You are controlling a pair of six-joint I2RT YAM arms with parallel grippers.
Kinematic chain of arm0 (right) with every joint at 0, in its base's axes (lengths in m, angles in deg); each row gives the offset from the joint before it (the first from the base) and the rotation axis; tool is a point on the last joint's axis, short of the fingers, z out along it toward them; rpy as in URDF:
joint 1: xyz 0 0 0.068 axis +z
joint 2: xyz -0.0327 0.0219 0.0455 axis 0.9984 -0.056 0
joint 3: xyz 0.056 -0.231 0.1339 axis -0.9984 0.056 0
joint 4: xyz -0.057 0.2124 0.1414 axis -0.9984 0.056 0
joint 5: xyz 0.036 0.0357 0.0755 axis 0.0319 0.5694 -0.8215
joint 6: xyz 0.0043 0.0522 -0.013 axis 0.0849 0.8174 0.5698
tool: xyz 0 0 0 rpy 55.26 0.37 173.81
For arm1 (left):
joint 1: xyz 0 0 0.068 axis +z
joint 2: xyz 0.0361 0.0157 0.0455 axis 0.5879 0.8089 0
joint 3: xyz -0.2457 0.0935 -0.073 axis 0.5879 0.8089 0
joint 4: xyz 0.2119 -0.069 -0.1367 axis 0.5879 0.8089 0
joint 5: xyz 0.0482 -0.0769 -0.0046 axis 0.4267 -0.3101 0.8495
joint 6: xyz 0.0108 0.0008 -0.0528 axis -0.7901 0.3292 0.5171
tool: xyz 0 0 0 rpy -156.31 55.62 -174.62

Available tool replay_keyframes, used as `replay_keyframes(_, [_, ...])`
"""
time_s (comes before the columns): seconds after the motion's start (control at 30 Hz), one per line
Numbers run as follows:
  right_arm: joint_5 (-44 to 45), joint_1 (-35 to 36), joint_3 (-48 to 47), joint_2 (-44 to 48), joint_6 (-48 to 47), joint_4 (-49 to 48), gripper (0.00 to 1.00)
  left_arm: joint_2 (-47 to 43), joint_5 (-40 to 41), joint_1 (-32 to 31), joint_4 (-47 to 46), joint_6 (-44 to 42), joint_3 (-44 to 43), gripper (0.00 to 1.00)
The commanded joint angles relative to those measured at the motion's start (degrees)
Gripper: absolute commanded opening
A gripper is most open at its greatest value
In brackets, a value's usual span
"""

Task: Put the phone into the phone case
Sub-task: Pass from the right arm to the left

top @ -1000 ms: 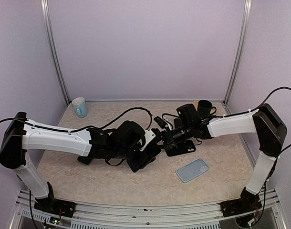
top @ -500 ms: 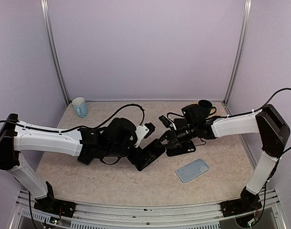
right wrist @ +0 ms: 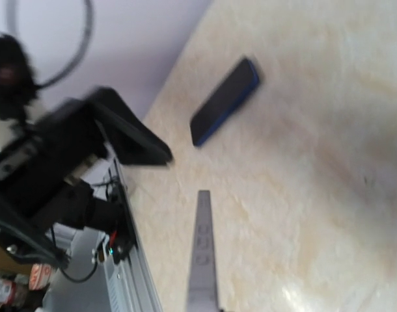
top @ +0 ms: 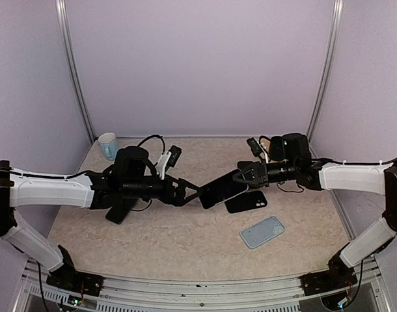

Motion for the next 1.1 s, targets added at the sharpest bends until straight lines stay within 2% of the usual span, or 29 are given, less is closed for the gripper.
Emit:
replay_keyframes(0.0, [1.12, -0.95, 2.26, 5.5, 1.44, -8.72, 0.0, 1.66, -10.99, 1.98, -10.08, 8.4, 0.99, 0.99])
replay_keyframes(0.23, [2.57, -1.15, 5.84, 10.22, 4.94, -16.95, 0.0, 6.4, -19.12, 3.0, -18.81, 15.45, -0.28, 0.99])
replay_keyframes(0.47, [0.62, -1.16, 9.95, 11.54, 11.44, -28.27, 0.0, 10.04, -20.92, 3.01, -25.47, 19.12, -2.23, 0.97])
replay_keyframes(0.77, [0.9, -1.16, 13.0, 9.56, 16.75, -37.45, 0.0, 15.45, -24.65, 2.83, -33.52, 24.38, -5.4, 0.85])
replay_keyframes(0.87, [1.74, -1.16, 13.5, 9.16, 17.25, -38.31, 0.0, 15.94, -24.95, 2.84, -33.95, 24.48, -5.63, 0.78])
replay_keyframes(1.07, [2.58, -1.16, 13.98, 7.52, 18.23, -39.86, 0.0, 16.09, -25.44, 2.82, -34.76, 24.56, -5.99, 0.53])
